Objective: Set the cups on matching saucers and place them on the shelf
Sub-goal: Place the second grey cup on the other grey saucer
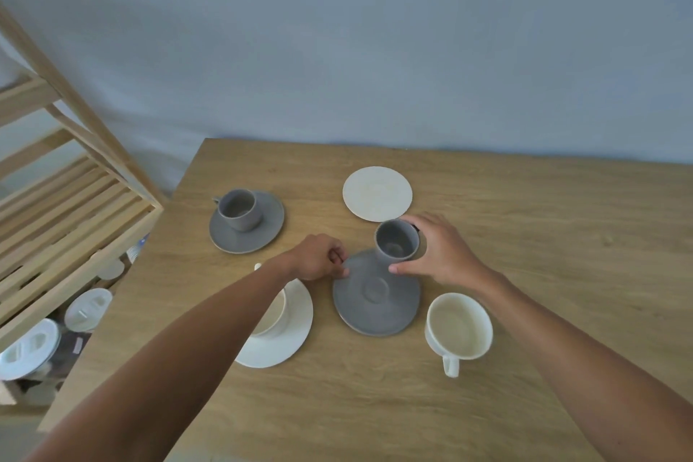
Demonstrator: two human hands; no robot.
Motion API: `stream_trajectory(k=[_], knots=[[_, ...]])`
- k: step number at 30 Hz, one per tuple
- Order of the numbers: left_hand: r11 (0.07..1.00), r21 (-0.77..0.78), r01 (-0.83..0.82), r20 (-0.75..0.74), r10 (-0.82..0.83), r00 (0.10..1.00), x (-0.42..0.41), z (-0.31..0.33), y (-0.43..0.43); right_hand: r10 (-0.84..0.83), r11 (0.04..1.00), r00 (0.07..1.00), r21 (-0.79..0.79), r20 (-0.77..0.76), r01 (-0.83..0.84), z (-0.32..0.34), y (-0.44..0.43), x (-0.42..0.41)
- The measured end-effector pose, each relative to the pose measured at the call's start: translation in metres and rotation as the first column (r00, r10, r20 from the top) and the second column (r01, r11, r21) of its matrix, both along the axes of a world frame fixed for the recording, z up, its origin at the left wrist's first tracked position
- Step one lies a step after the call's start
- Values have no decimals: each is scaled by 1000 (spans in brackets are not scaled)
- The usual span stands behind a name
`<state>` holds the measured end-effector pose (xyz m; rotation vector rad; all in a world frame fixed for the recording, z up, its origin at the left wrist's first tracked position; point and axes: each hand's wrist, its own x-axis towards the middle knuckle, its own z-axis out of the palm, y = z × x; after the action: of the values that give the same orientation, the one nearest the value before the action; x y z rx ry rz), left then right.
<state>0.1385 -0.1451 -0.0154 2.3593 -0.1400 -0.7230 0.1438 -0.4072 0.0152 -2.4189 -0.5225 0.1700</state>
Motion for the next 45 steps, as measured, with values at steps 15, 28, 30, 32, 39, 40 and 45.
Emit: stream_trajectory(k=[15, 28, 30, 32, 39, 40, 45], knots=[[999, -36, -7, -29, 6, 1000, 1, 0, 0, 131, 964, 991, -235, 15, -124, -13, 18, -38], [999, -29, 21, -41, -23, 999, 4, 0, 2, 98, 918, 995, -388, 17, -83, 0, 24, -47], [999, -23, 33, -44, -34, 998, 7, 0, 3, 66, 927, 997, -372, 43, -46, 5, 18, -51], [999, -26, 31, -26, -31, 999, 12, 1, 4, 16, 937, 997, -350, 74, 11, 11, 8, -57], [984, -58, -169, 77, 173, 982, 46, 9, -2, -219, 934, 975, -284, 26, 217, 22, -35, -100], [982, -53, -181, 90, 185, 979, 50, 11, -4, -252, 935, 968, -255, 15, 248, 22, -38, -108], [962, -42, -270, 174, 273, 946, 75, 6, -9, -447, 885, 892, -174, -60, 432, 9, -43, -144]])
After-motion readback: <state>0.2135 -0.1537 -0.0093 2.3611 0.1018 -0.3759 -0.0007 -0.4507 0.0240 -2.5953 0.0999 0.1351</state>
